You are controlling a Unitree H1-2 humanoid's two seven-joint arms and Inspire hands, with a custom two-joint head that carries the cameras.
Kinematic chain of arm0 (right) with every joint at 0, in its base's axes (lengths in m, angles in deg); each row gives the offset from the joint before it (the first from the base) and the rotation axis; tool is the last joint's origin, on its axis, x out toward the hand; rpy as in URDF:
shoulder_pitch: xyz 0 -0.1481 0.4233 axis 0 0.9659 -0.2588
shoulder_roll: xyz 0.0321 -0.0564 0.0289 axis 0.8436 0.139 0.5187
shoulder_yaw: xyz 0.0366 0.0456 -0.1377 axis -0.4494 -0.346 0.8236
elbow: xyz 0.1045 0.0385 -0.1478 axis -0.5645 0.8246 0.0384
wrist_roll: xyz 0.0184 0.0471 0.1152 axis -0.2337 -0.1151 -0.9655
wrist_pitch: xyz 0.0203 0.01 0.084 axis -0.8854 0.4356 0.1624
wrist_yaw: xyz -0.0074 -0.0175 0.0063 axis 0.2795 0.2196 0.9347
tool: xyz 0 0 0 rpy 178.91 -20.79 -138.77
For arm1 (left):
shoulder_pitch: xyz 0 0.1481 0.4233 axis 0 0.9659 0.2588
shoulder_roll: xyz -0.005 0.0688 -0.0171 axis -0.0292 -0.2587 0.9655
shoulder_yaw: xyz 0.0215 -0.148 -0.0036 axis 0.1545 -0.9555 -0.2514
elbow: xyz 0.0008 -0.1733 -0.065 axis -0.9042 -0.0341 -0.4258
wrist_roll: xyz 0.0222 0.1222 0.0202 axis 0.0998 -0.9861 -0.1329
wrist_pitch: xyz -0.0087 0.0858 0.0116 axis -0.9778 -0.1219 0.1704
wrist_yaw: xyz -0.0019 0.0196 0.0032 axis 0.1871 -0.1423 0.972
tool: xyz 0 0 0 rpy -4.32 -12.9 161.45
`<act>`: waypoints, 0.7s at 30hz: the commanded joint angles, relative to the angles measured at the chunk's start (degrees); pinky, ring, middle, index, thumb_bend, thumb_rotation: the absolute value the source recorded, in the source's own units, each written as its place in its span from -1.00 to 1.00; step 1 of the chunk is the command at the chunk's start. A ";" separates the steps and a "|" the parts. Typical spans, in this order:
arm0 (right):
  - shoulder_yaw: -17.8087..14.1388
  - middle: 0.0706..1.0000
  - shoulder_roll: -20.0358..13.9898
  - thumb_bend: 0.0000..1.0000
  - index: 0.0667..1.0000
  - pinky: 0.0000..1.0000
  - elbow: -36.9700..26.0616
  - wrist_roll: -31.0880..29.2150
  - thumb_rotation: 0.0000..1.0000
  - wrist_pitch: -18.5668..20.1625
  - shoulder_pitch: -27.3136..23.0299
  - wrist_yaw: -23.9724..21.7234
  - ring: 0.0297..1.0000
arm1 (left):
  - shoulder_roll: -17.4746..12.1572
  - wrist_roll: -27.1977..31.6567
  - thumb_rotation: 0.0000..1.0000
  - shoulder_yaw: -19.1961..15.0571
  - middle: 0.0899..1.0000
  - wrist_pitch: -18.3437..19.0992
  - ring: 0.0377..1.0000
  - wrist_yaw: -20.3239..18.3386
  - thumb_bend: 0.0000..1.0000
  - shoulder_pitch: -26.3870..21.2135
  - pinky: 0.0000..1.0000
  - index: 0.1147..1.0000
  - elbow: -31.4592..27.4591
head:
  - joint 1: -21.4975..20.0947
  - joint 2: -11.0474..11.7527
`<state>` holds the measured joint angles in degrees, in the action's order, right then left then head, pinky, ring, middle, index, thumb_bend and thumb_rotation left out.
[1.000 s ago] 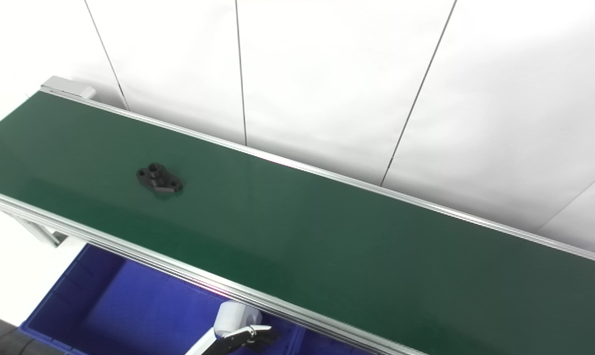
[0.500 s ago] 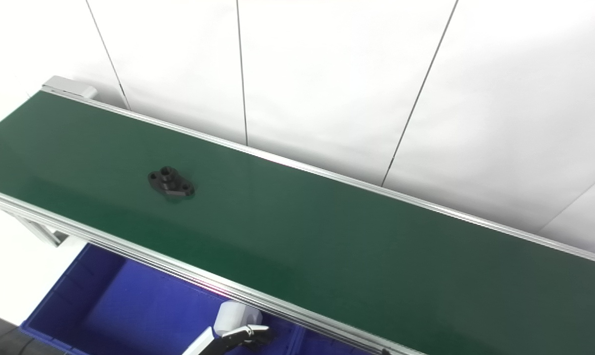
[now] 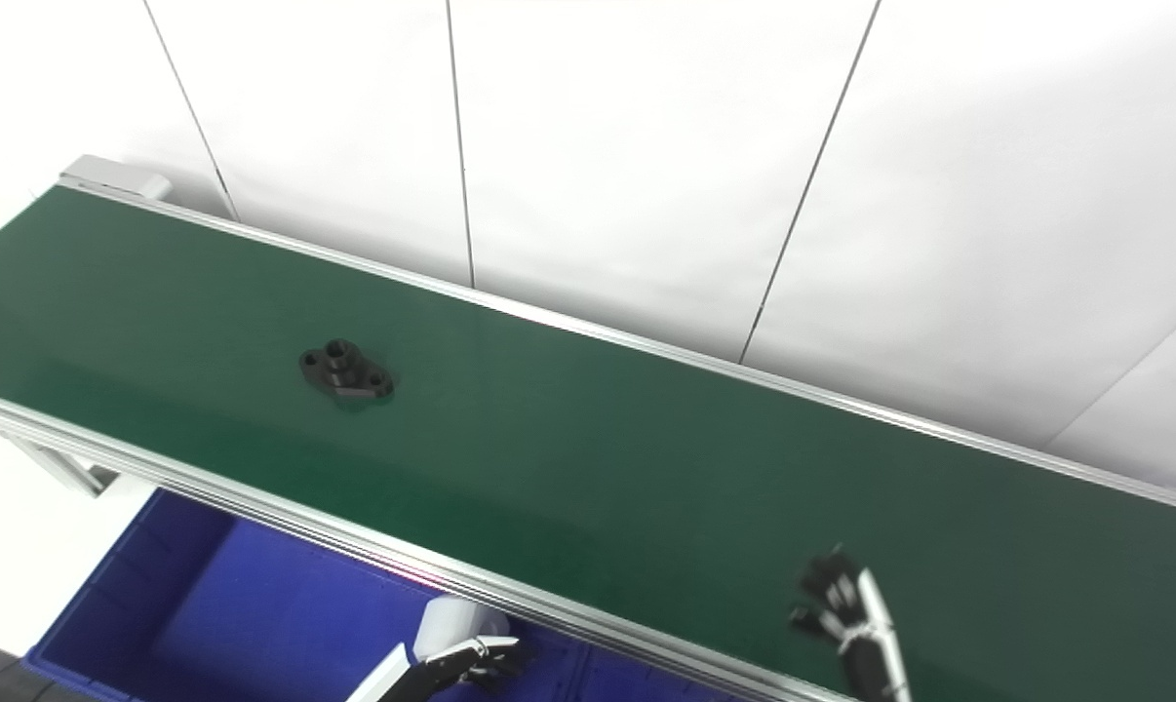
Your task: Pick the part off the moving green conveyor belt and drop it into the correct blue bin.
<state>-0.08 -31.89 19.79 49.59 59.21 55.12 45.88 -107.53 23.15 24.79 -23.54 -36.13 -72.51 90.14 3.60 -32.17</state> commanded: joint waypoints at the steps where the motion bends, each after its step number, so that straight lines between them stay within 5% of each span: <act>1: -2.09 0.69 0.73 0.37 0.78 0.31 -2.48 1.44 -0.13 0.02 -1.17 -2.53 0.57 | -0.66 -0.22 -0.15 0.42 0.62 -1.67 0.53 1.20 0.63 -0.75 0.35 0.55 -0.64 | -0.07 0.00; 9: -8.38 0.71 1.18 0.37 0.79 0.32 -3.93 2.89 0.10 7.38 -8.97 -11.93 0.61 | 0.18 -0.75 -0.14 0.25 0.62 -1.67 0.55 1.03 0.64 -1.42 0.39 0.55 0.25 | -0.67 0.24; 15: -10.63 0.65 1.57 0.34 0.70 0.30 -5.38 2.94 -0.11 13.67 -13.19 -17.77 0.55 | 0.11 -0.97 -0.16 0.71 0.62 -1.67 0.56 1.01 0.63 -1.99 0.41 0.54 0.34 | -2.00 -0.20; 21: -11.90 0.63 1.42 0.29 0.68 0.28 -6.01 4.28 -0.41 15.77 -15.49 -21.13 0.52 | -0.53 -4.31 -0.19 1.10 0.63 -1.67 0.56 3.67 0.64 -1.87 0.40 0.56 -0.30 | -2.96 -0.67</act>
<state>-11.44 -30.53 15.99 53.44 74.44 40.82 25.29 -107.21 21.05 25.79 -23.54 -34.81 -74.25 91.23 1.14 -32.61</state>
